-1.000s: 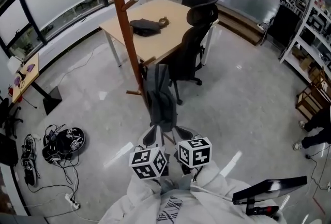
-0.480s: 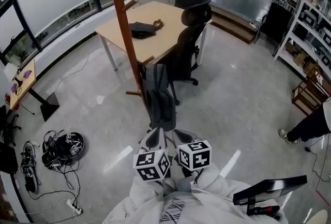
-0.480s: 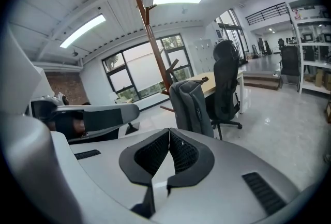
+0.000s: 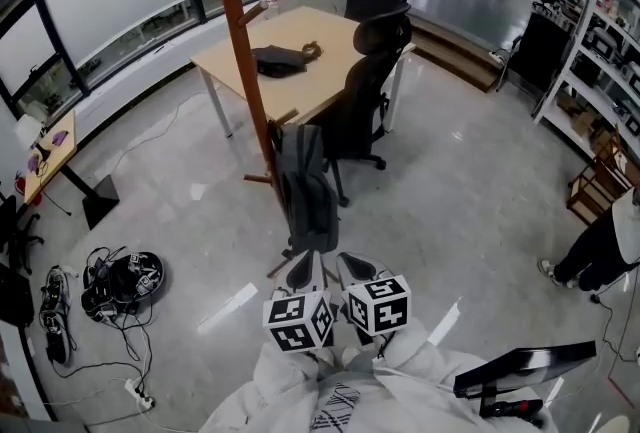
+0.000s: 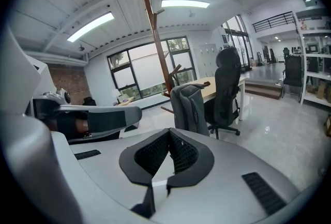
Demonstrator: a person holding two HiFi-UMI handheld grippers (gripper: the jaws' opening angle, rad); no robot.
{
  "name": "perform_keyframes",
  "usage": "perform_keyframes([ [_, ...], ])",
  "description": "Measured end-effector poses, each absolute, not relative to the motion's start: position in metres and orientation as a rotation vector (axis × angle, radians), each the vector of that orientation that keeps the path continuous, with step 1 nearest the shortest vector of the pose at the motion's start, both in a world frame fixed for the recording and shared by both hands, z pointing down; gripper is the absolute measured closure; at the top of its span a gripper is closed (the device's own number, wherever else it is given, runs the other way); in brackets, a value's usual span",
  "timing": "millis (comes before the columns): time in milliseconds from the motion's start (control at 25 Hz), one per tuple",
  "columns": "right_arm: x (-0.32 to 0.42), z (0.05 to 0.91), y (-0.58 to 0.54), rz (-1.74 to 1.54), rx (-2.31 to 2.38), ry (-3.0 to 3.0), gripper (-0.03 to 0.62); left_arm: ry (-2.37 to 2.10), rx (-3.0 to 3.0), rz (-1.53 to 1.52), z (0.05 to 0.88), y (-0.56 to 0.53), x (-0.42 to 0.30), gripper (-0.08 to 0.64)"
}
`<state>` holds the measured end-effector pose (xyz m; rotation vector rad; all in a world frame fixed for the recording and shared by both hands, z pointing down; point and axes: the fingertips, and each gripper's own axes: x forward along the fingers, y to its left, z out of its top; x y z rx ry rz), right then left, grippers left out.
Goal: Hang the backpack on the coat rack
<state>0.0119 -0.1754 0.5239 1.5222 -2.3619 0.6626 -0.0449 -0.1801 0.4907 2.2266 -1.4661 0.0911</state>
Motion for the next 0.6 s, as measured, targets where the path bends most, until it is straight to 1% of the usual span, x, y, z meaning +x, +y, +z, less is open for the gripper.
perform_keyframes([
  [600, 0.003, 0.521, -0.175, 0.634, 1.507, -2.379, 0.58, -1.512, 2.216, 0.09, 0.488, -0.181, -0.059, 0.558],
])
